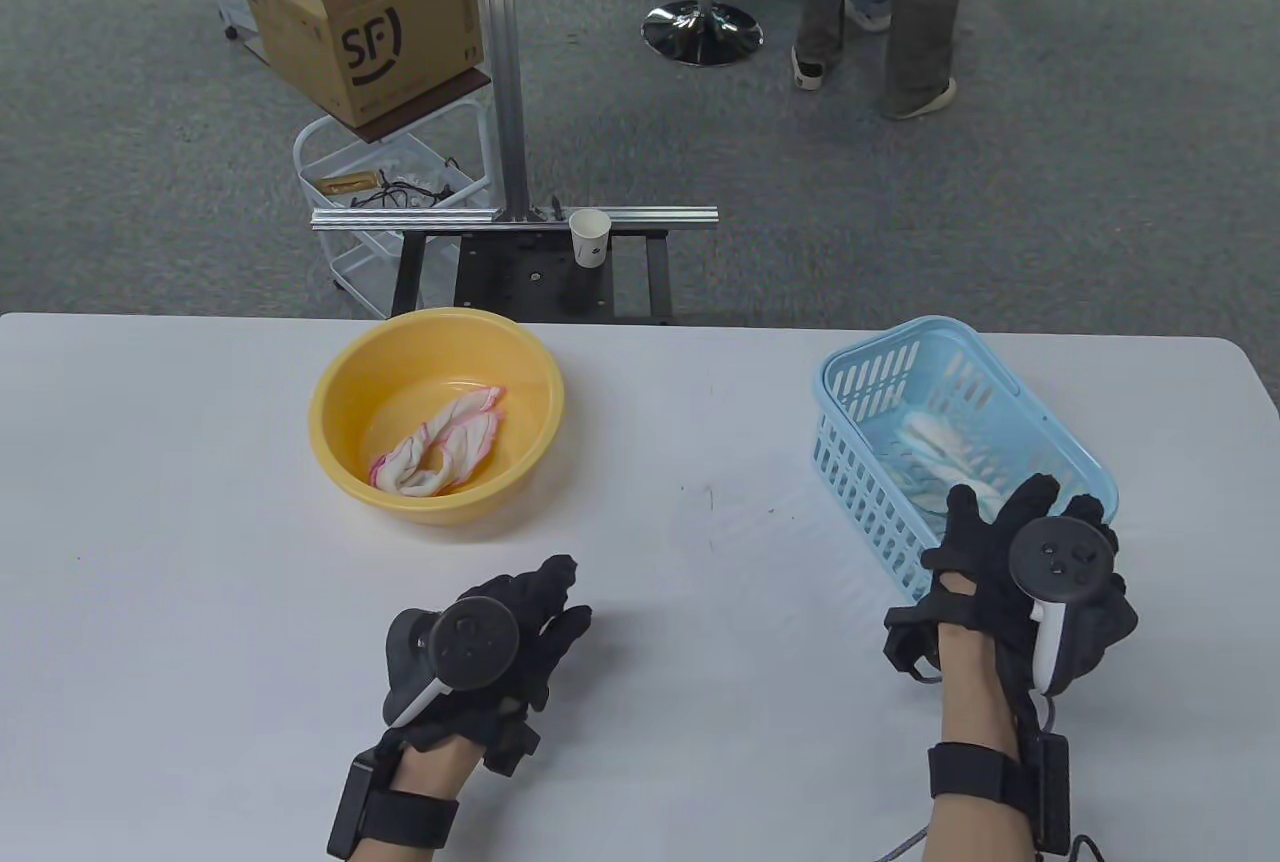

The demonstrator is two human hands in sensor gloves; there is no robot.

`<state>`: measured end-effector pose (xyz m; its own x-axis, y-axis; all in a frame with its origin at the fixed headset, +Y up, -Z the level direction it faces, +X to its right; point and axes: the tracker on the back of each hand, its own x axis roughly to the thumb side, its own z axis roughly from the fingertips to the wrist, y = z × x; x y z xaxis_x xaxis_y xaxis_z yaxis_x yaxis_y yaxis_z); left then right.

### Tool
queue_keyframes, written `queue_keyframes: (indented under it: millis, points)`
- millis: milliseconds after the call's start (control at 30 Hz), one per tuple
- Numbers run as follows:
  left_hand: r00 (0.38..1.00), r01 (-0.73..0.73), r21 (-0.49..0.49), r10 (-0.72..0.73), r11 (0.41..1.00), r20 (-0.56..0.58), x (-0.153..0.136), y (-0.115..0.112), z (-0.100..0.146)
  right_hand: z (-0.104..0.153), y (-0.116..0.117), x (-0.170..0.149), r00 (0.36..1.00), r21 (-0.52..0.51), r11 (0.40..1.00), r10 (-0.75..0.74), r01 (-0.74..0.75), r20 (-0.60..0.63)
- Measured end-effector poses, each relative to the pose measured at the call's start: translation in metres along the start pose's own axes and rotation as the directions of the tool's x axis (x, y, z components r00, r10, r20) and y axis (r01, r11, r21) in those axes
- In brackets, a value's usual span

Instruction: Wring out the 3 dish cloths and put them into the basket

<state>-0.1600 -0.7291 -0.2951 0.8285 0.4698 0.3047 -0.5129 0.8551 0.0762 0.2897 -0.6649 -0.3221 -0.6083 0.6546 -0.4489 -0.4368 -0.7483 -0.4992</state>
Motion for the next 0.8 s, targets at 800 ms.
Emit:
queue_keyframes:
  millis: [800]
  points:
    - [0.990,0.039,0.005,-0.038,0.999,-0.135,-0.018,0.010,0.002,0.080,0.052,0.068,0.792,0.070,0.991,0.046,-0.111,0.609]
